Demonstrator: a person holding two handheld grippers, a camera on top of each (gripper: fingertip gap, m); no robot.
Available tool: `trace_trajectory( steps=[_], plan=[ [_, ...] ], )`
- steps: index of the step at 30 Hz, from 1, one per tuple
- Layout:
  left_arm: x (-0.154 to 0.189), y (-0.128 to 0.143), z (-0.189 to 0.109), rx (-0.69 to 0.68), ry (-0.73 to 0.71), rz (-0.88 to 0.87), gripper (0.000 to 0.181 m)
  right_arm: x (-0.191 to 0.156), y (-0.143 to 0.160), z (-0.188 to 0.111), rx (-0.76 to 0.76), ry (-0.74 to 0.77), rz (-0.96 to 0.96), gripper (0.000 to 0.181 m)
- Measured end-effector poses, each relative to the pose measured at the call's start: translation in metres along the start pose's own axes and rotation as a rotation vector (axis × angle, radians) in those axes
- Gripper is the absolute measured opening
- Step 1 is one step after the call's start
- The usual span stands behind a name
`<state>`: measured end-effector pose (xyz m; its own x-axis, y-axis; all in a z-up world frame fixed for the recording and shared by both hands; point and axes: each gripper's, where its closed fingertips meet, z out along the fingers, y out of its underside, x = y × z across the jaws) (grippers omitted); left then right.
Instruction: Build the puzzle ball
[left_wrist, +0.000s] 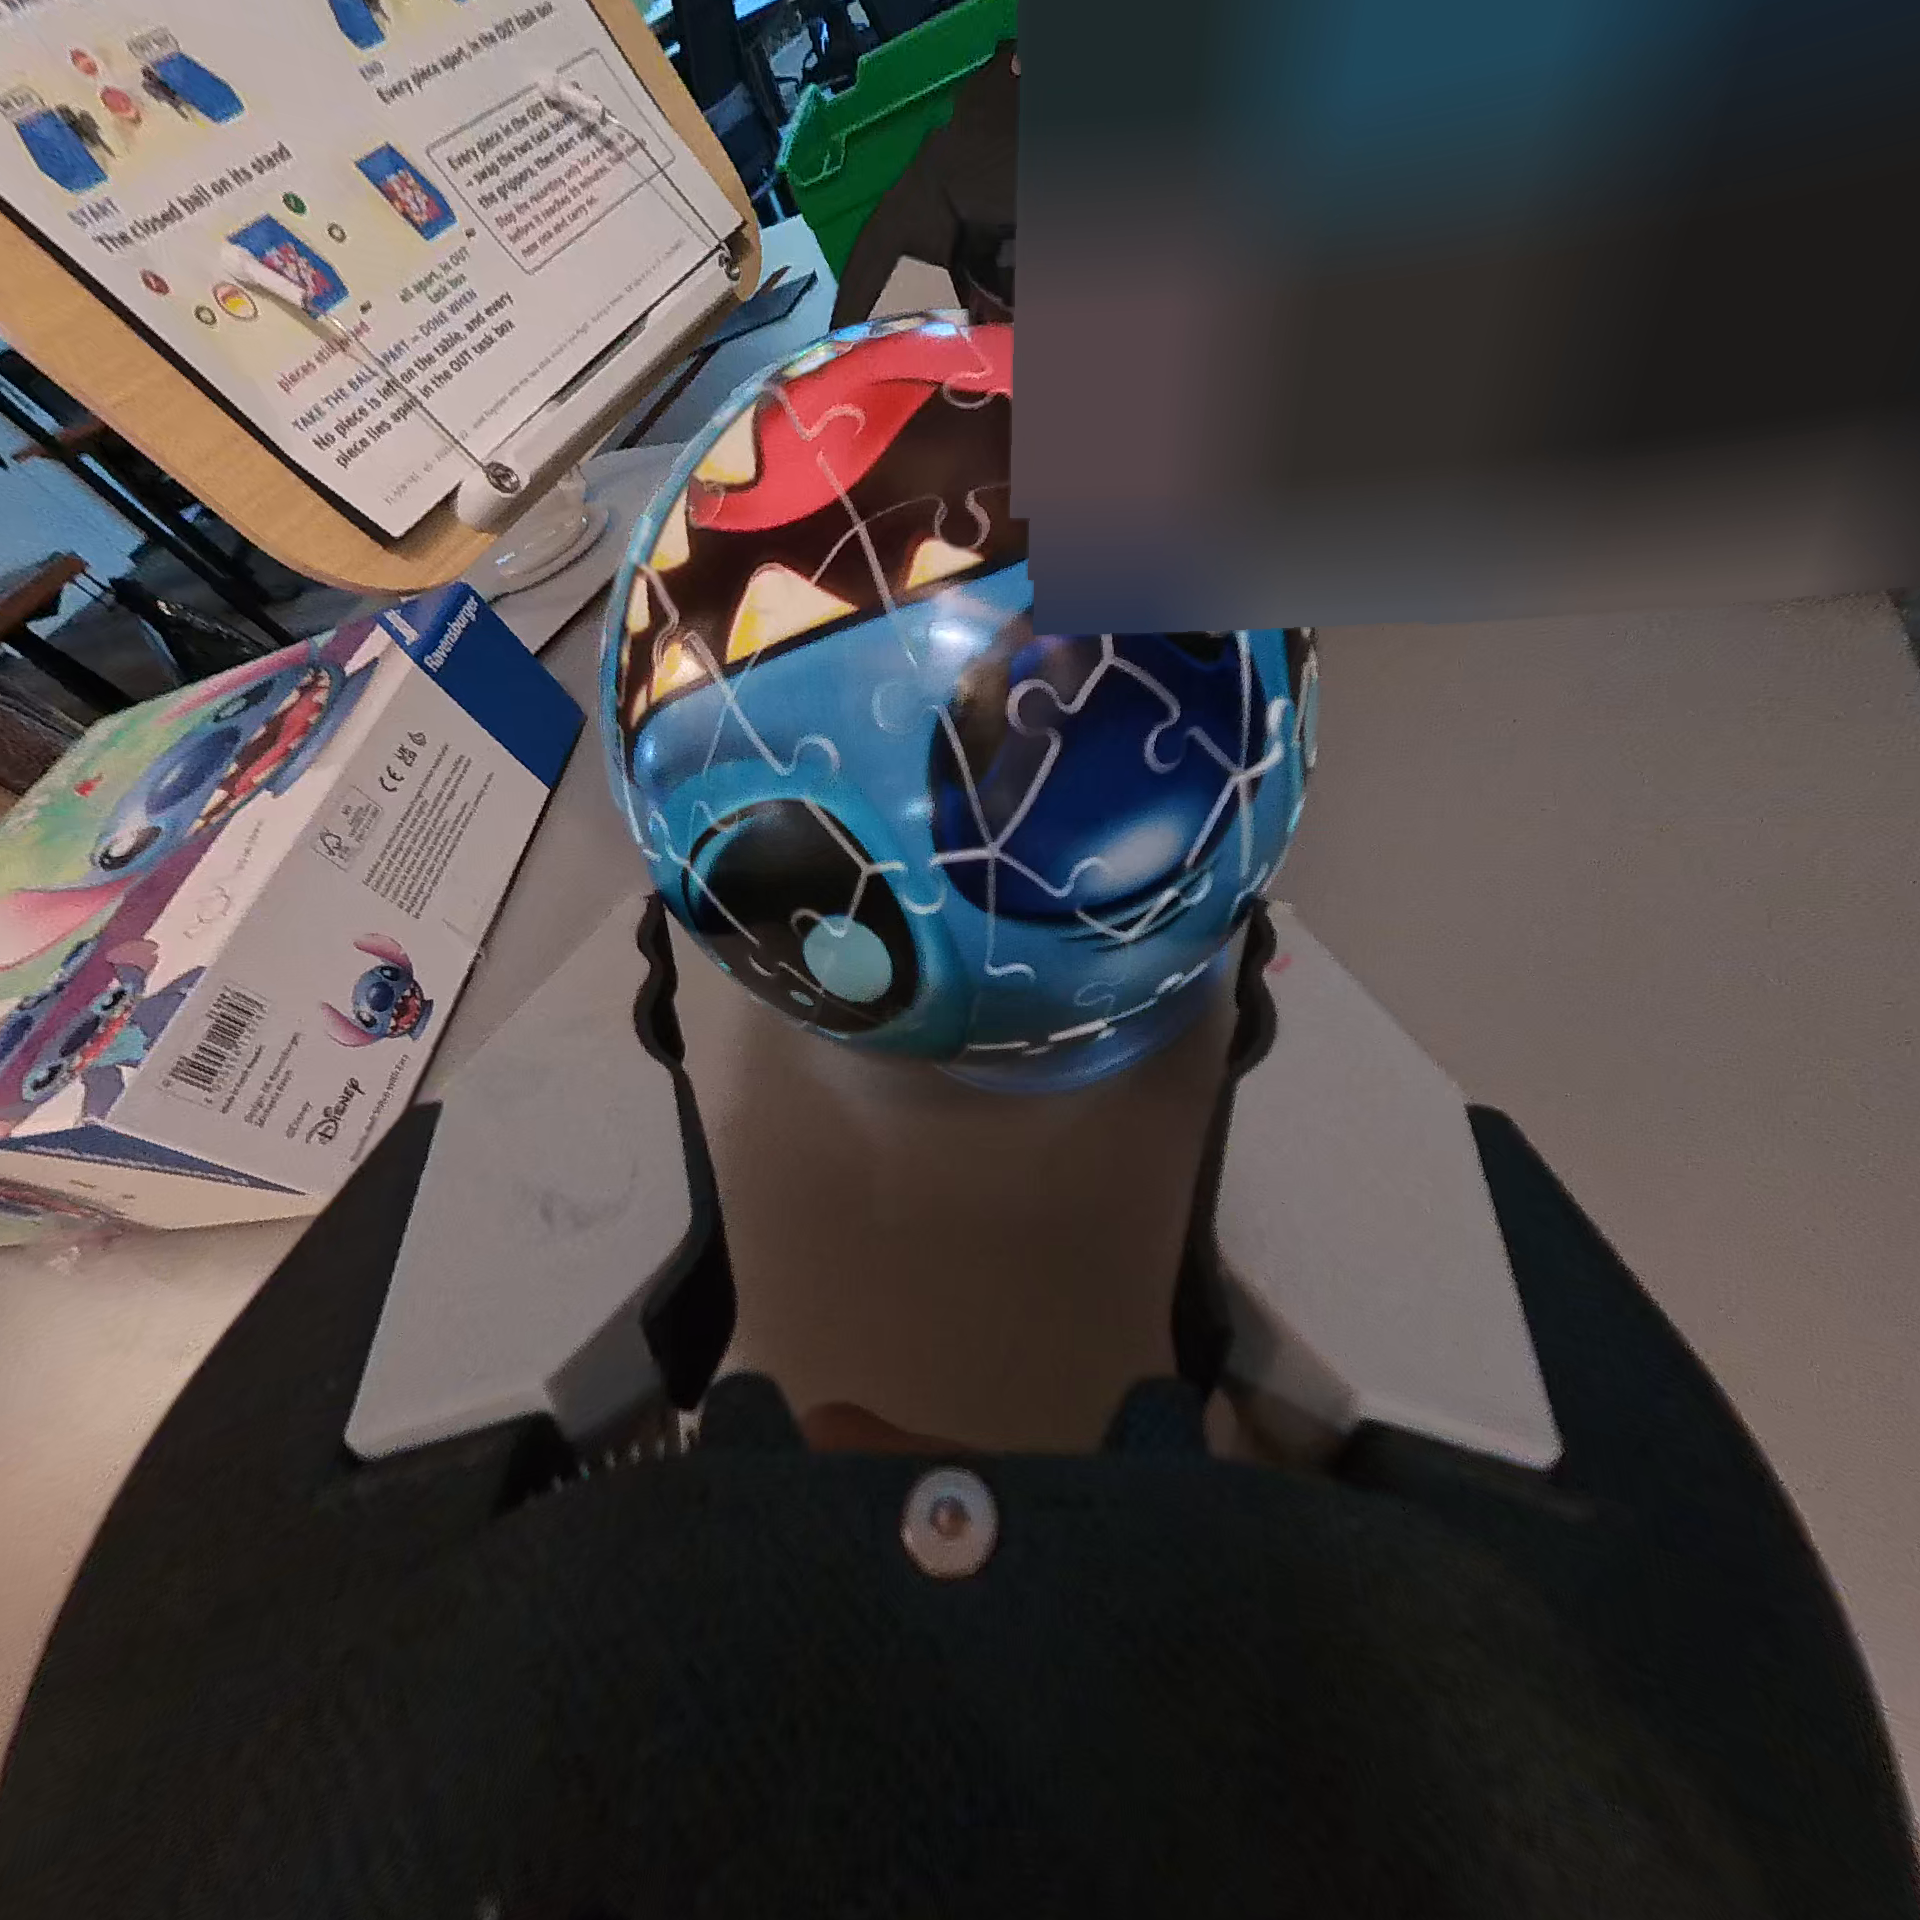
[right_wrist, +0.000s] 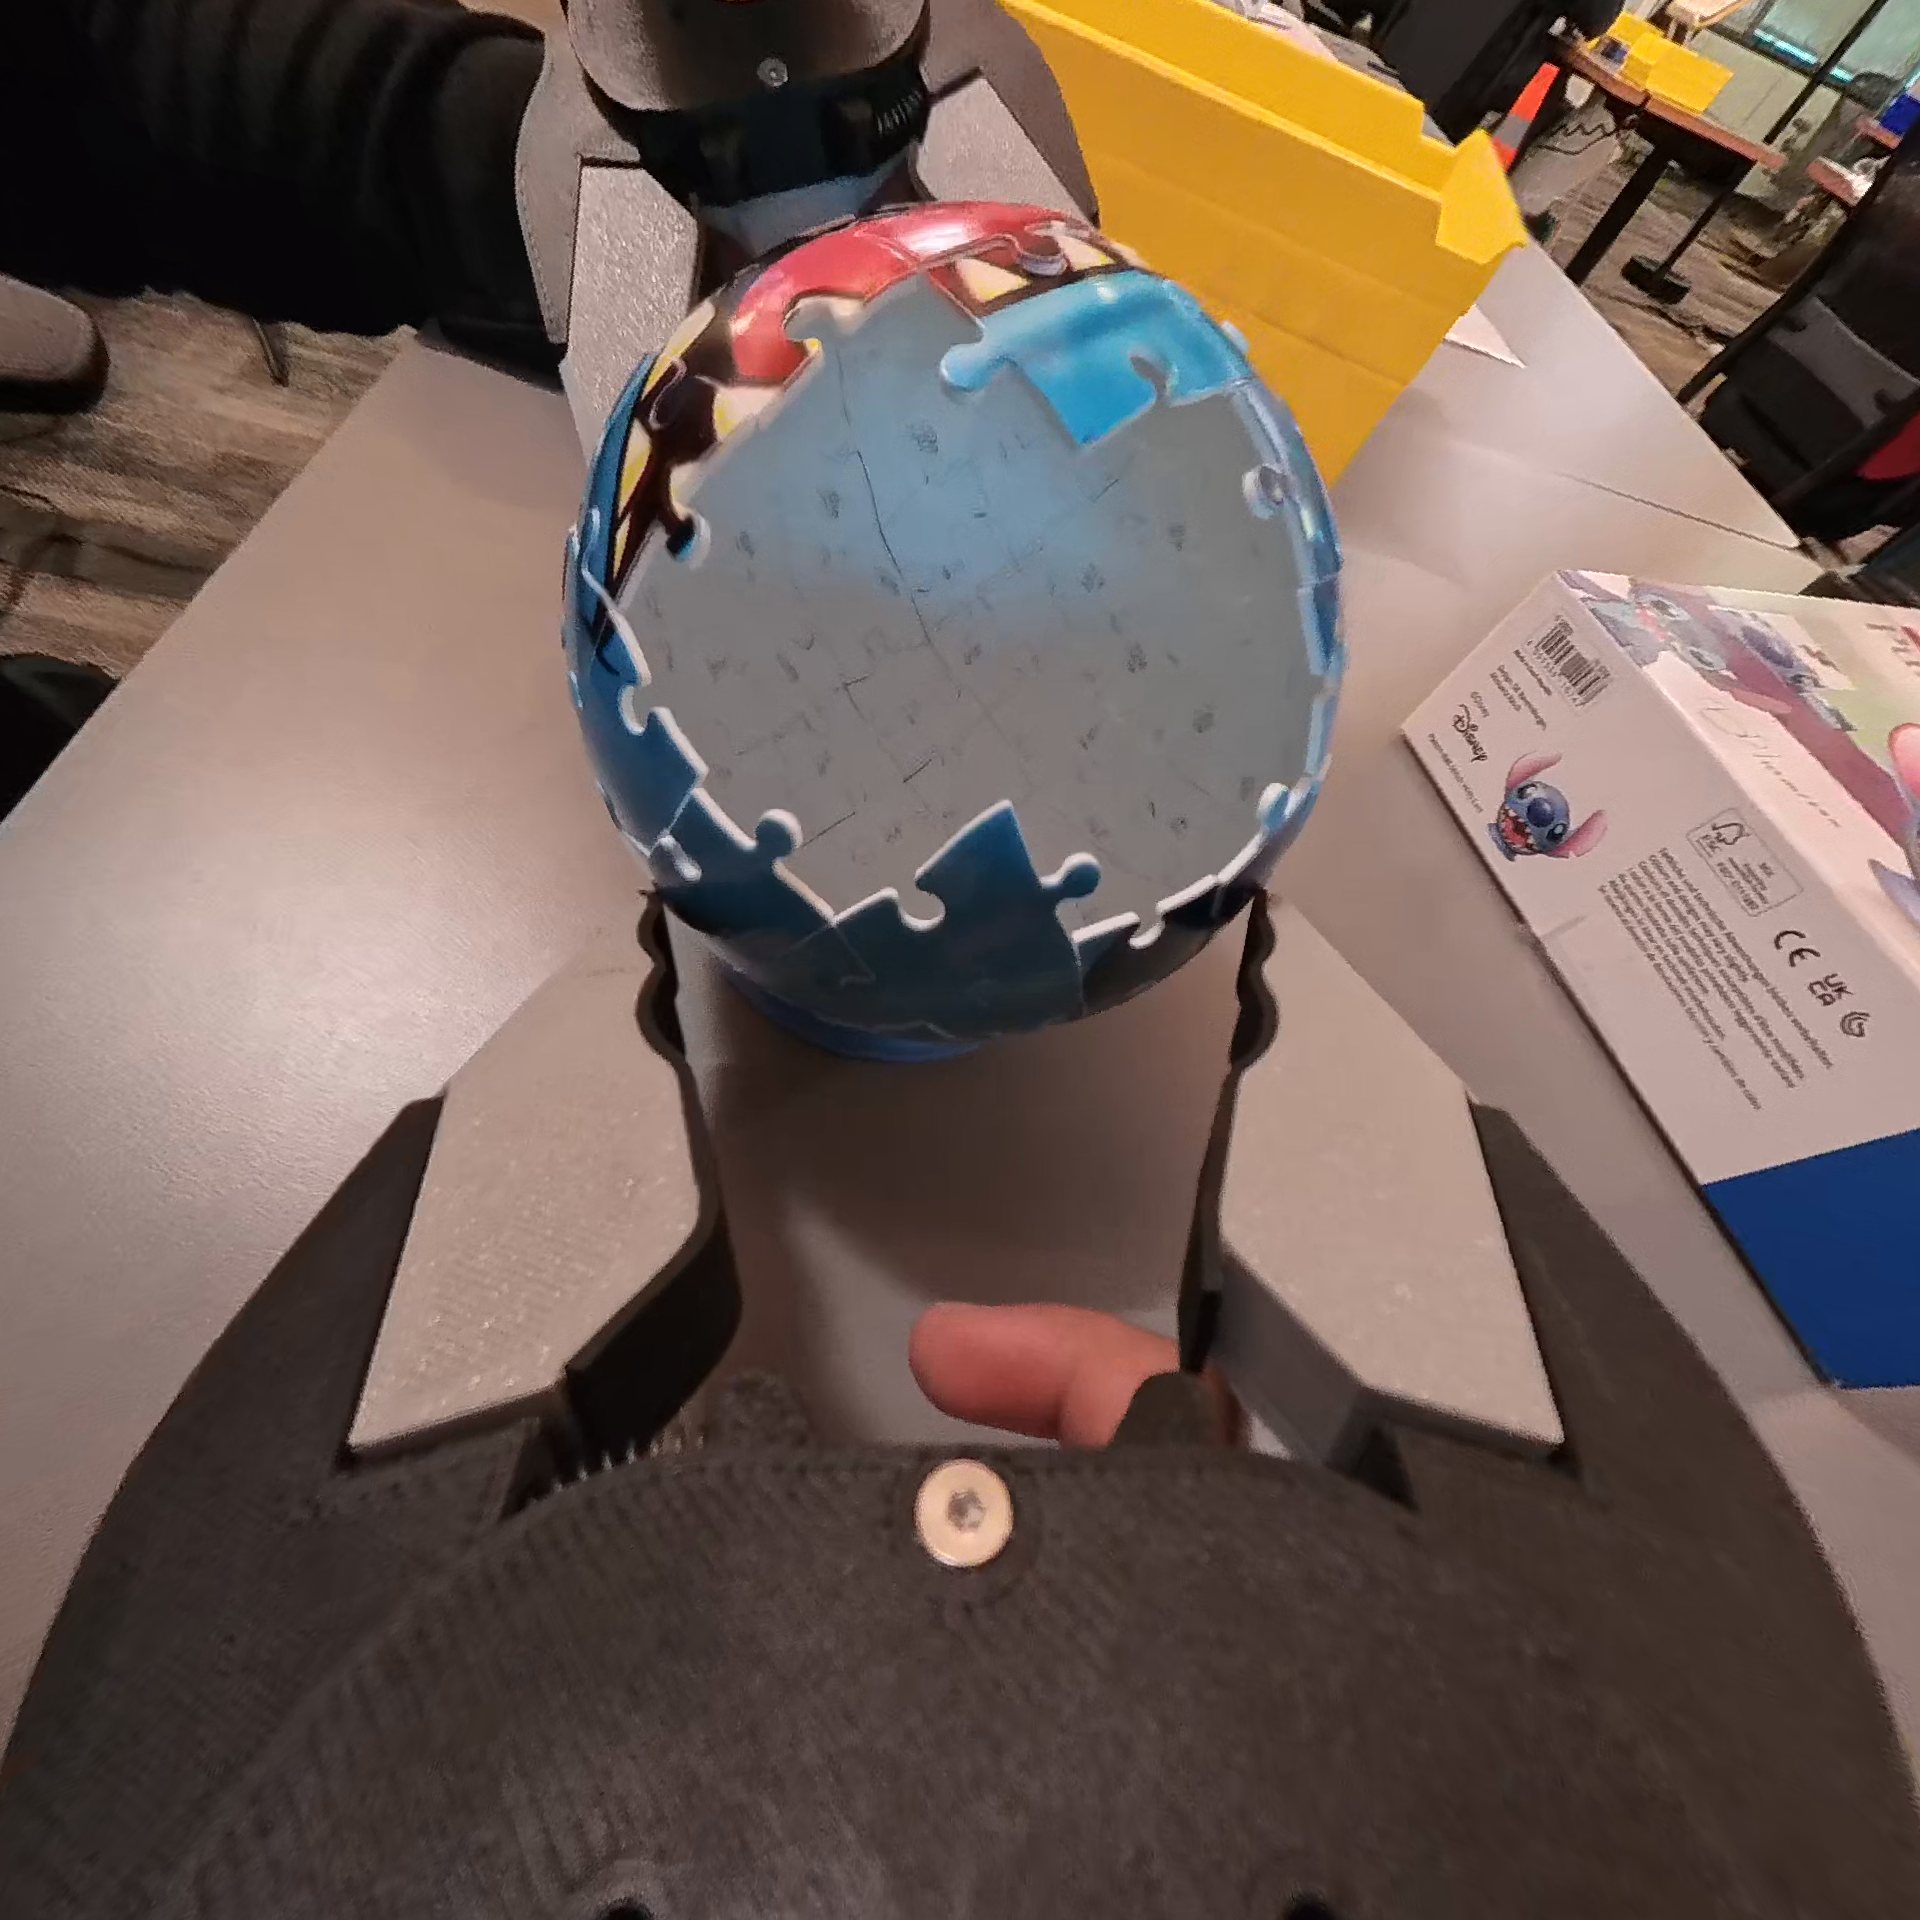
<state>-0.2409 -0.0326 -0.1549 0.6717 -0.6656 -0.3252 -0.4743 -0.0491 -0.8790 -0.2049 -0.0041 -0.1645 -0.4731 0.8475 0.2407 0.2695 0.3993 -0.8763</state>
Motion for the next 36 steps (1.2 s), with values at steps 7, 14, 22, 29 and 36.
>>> trace_trajectory(
  steps=[7,14,22,29,36],
  plan=[
    [-0.0021,0.0001,0.0010,-0.005,0.068,-0.188,0.106,0.0014,-0.0057,-0.0013,0.032,-0.078,0.178,0.107],
    [-0.0043,-0.0016,0.0018,0.010,0.119,-0.336,0.106,0.0037,-0.0092,-0.0028,0.045,-0.134,0.324,0.107],
    [-0.0040,-0.0011,0.0014,0.008,0.121,-0.342,0.107,0.0038,-0.0090,-0.0024,0.040,-0.138,0.330,0.108],
    [-0.0040,-0.0007,0.0013,0.006,0.121,-0.345,0.107,0.0040,-0.0087,-0.0023,0.042,-0.139,0.332,0.108],
    [-0.0034,0.0002,0.0017,-0.001,0.120,-0.340,0.107,0.0038,-0.0071,-0.0021,0.039,-0.141,0.328,0.108]
  ],
)
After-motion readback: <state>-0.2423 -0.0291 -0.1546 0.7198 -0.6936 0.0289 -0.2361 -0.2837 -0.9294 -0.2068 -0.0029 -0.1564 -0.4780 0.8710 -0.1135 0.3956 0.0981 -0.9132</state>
